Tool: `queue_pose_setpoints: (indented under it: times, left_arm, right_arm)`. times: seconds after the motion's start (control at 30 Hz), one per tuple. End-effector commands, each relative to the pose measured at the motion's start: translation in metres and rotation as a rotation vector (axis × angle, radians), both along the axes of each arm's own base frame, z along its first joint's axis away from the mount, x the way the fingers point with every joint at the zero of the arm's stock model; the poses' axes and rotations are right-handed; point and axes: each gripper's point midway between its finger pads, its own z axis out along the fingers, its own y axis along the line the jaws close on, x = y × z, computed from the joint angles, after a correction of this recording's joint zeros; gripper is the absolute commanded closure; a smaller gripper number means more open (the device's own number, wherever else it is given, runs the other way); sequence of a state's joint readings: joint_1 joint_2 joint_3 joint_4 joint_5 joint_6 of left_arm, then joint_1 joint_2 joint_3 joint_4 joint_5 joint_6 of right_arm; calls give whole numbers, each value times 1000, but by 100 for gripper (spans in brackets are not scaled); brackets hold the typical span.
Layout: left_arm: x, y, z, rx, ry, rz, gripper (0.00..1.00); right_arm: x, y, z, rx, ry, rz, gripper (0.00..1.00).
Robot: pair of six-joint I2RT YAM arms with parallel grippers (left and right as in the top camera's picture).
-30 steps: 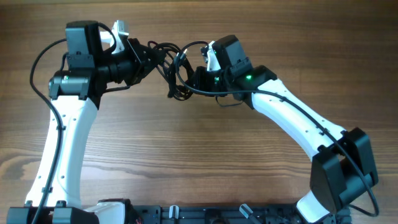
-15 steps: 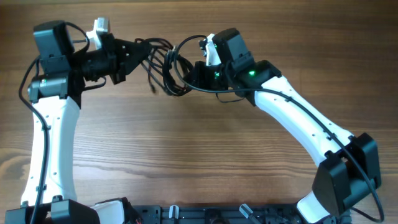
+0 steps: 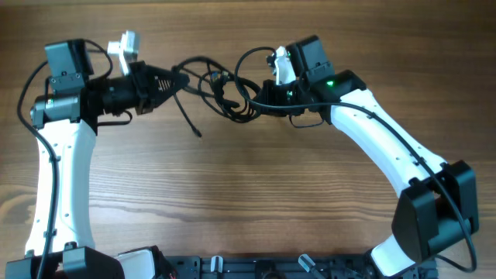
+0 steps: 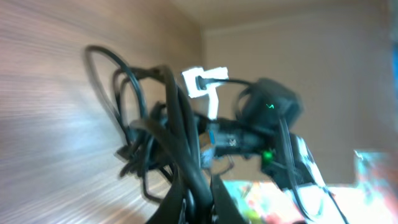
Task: Untangle cables
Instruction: 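Pull the grippers apart to spread the cable loops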
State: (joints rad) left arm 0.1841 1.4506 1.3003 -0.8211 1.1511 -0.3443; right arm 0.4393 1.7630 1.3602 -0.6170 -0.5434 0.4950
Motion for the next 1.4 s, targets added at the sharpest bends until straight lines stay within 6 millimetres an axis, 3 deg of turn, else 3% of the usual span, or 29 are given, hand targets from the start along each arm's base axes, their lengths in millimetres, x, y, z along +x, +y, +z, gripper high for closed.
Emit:
queue_pose_setpoints:
  times: [0.0, 0.1, 0.27, 0.37, 0.43, 0.5, 0.57, 0.6, 0.67, 0.7, 0.73, 0.83, 0.93, 1.03, 1.1, 1.17, 1.2, 1.37]
  left_arm:
    - [1, 16, -26, 233, -51, 10, 96]
    - [-14, -7, -43, 277, -89, -147, 96]
    - [-33, -38, -69, 327, -156, -375, 96]
    - [-32, -39, -88, 409, -127, -405, 96]
    - [-29, -30, -103, 497, -97, -401, 96]
    - [-20, -15, -113, 568, 9, -292, 96]
    - [-7, -20, -99, 452, 54, -193, 96]
    - [-4, -30, -81, 332, 16, -198, 96]
    - [-4, -50, -28, 26, -133, -278, 96]
    - [-13, -55, 18, -206, -274, -367, 96]
    - [-11, -51, 36, -282, -283, -385, 96]
    - [4, -40, 50, -319, -155, -336, 96]
    - [11, -36, 54, -300, -193, -325, 96]
    - [32, -31, 38, -206, -168, -204, 96]
    - [57, -20, 20, -118, -86, -35, 96]
    - [73, -11, 15, -95, -33, 80, 96]
    - [80, -8, 20, -115, -9, 124, 96]
    - [110, 1, 91, -363, -25, 262, 96]
  right_arm:
    - [17, -49, -46, -179, 34, -122, 96]
    - [15, -51, -47, -191, 27, -102, 96]
    - [17, -71, -51, -206, 60, -137, 96]
    - [18, -83, -52, -217, 69, -145, 96]
    - [18, -88, -52, -223, 67, -139, 96]
    - [17, -90, -53, -227, 74, -142, 96]
    - [18, -92, -54, -238, 74, -148, 96]
    - [18, -93, -54, -242, 73, -152, 96]
    - [18, -95, -56, -257, 75, -161, 96]
    - [18, -98, -57, -270, 84, -180, 96]
    - [18, -101, -58, -283, 90, -192, 96]
    - [17, -102, -59, -290, 91, -194, 96]
    - [17, -102, -59, -289, 91, -194, 96]
    - [17, -101, -59, -287, 91, -192, 96]
    - [16, -102, -59, -290, 95, -189, 96]
    - [15, -102, -59, -291, 97, -189, 96]
    - [15, -102, -59, -291, 97, -189, 96]
    - [15, -102, -59, -291, 98, -189, 96]
